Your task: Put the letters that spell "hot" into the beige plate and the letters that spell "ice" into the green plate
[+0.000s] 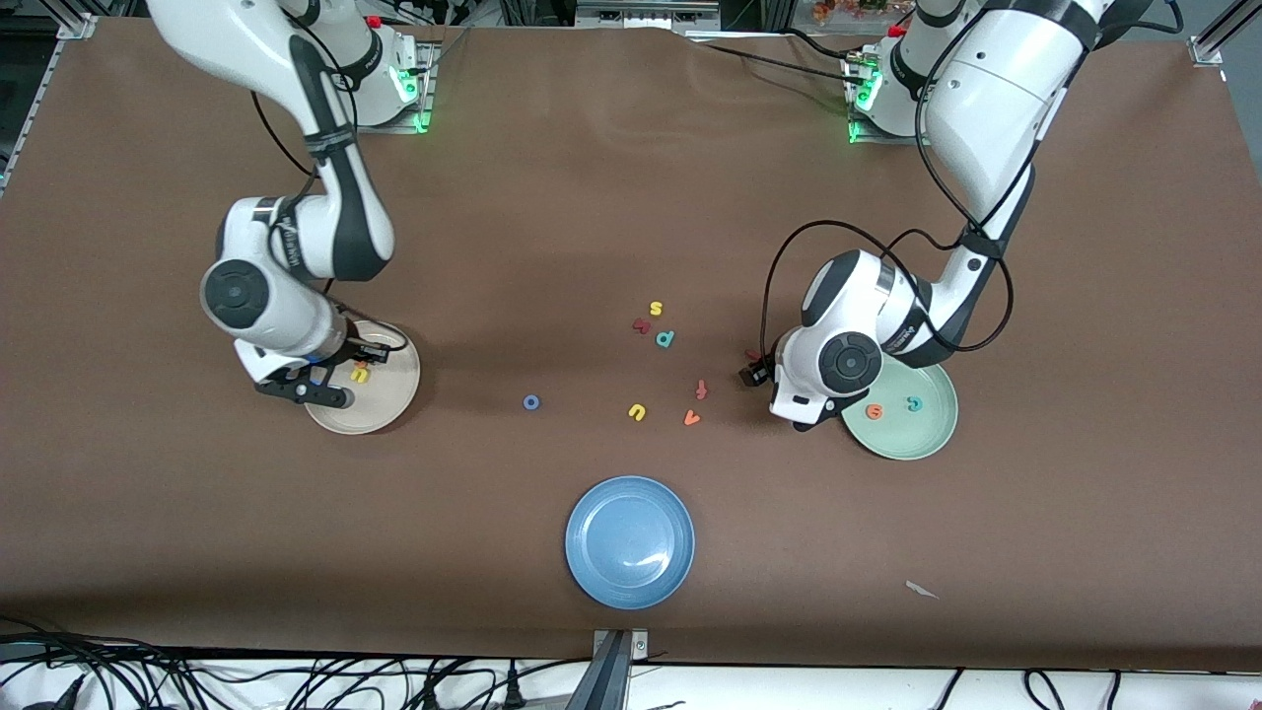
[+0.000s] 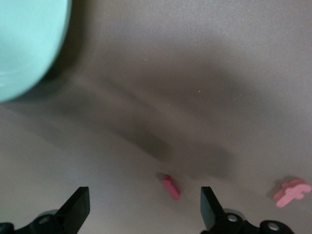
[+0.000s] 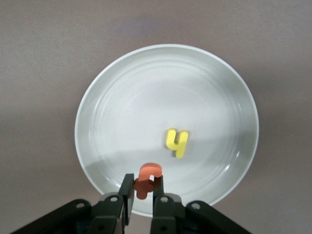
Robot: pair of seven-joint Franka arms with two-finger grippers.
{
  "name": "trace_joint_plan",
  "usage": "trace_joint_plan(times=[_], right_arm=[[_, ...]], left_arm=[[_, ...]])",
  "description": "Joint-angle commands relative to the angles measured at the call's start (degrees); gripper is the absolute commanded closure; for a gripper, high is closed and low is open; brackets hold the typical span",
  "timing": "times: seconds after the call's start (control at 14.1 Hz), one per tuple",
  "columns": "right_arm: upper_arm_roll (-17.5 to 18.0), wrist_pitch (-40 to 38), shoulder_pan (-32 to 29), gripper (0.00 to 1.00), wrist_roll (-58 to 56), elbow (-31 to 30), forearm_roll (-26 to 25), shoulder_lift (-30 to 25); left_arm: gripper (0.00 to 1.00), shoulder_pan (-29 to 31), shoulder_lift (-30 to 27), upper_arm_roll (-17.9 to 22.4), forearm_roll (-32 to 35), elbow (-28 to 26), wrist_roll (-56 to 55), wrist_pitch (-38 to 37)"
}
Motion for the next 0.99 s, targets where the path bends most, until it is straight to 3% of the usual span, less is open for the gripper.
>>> trace_joint_plan(times=[0.0, 0.07, 0.28, 0.71, 0.78, 0.92], right_arm=[[0.32, 0.67, -0.65, 0.10, -3.14, 0.63, 3.03, 1.30], [0.33, 0.67, -0.56, 0.00, -3.05, 0.90, 3.20, 1.48], [0.67, -0.04, -0.21, 0.00, -0.70, 2.22, 3.47, 1.39], [1.20, 0.49, 6.11, 0.00, 6.88, 8.98, 4.17, 6.22], [1.73, 0.49, 6.73, 0.00, 6.71, 10.29, 5.83, 7.18], [3.83, 0.58, 6.82, 0.00, 6.80, 12.84, 8.12, 8.85]], left_arm=[[0.01, -1.16, 1.19, -0.02, -1.61, -0.05, -7.36, 1.71], [0.13, -1.16, 1.19, -0.02, -1.61, -0.49, -8.78, 1.80], [0.40, -0.64, 0.84, -0.11, -5.37, -2.59, -9.50, 5.56], [0.67, -0.20, 0.13, -0.11, -6.44, -4.97, -9.50, 6.63], [0.76, -0.11, -0.30, -0.20, -6.44, -5.85, -9.50, 7.85], [0.82, -0.20, -0.83, -0.20, -6.44, -8.13, -9.50, 11.36]])
